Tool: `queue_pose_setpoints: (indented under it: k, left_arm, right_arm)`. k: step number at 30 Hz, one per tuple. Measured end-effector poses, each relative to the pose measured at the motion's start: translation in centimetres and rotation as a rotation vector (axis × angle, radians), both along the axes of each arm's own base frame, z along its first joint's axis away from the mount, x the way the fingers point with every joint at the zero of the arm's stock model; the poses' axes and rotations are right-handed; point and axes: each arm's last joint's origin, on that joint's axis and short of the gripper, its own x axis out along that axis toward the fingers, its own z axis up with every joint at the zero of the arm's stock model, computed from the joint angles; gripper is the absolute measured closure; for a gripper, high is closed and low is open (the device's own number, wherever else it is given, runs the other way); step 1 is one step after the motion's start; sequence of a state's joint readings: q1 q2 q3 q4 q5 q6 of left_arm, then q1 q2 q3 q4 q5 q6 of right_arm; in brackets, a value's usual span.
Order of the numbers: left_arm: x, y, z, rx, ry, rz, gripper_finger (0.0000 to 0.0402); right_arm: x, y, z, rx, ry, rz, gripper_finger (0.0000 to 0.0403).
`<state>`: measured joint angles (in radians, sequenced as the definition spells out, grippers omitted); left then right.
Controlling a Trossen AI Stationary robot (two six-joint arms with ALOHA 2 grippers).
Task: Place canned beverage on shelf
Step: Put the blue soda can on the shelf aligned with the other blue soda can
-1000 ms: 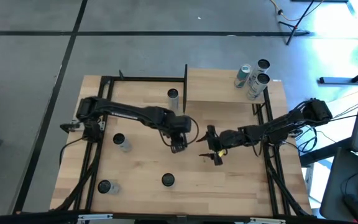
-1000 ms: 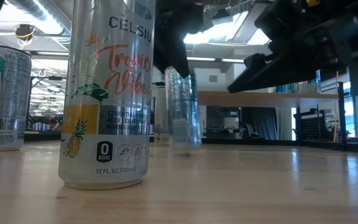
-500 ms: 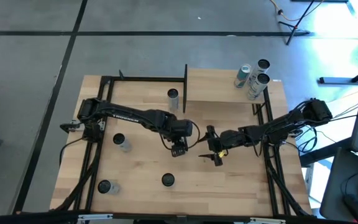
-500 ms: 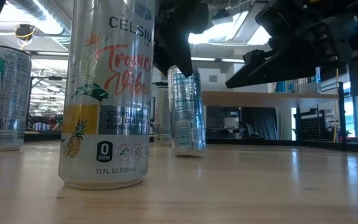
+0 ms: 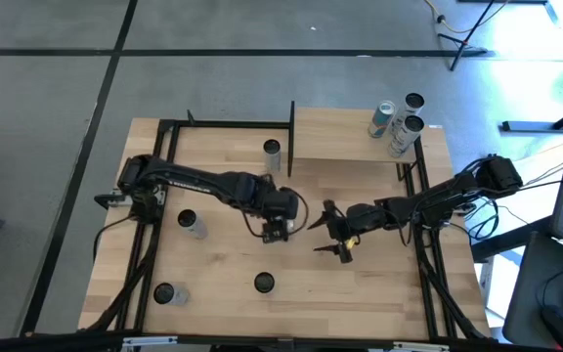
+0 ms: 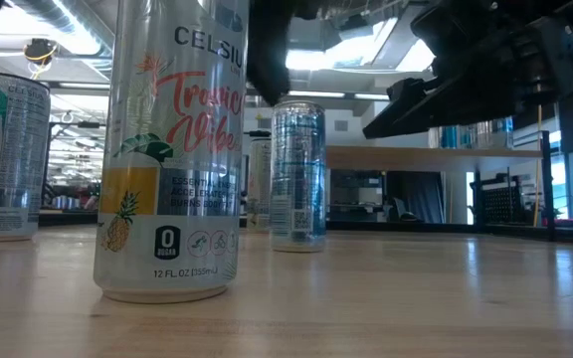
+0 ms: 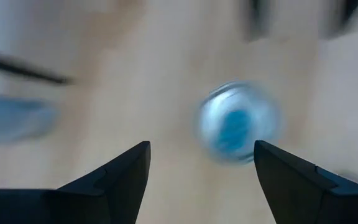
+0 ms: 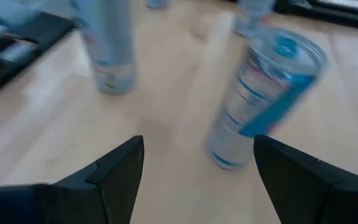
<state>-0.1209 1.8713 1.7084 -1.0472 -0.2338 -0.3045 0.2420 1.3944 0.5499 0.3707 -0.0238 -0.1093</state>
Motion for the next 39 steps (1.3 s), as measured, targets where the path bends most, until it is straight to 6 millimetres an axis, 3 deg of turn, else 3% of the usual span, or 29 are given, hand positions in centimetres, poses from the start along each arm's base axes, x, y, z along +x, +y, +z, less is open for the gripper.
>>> queue_pose_setpoints:
  k: [3,8,14,22,29,39]
  left_arm:
    - [-1.2,0.0,0.3,0.147,0.039,0.059,0.0132]
    - [-3.9,-0.1,-0.7,0.188,0.013,0.113,0.0132]
    - [-6.5,1.2,-4.2,0.179,-0.255,0.147,0.0132]
    - [-6.5,2.4,-8.7,0.115,-0.504,0.118,0.0132]
    - [-6.0,2.3,-9.2,0.006,-0.56,0.054,0.0132]
    - [-6.2,0.4,-9.2,-0.025,-0.557,0.017,0.0132]
  right_arm:
    - [0.4,0.3,-0.1,0.043,-0.023,0.065,0.0114]
    - [1.3,0.8,-1.6,0.101,-0.024,0.136,0.0114]
    - [2.9,1.3,-2.1,0.098,-0.091,0.155,0.0114]
    - [4.3,1.7,-2.3,0.1,-0.084,0.18,0.0114]
    - [4.8,1.2,-2.6,0.022,-0.072,0.018,0.0114]
    - [4.5,1.2,-2.7,-0.001,-0.039,-0.01,0.0115]
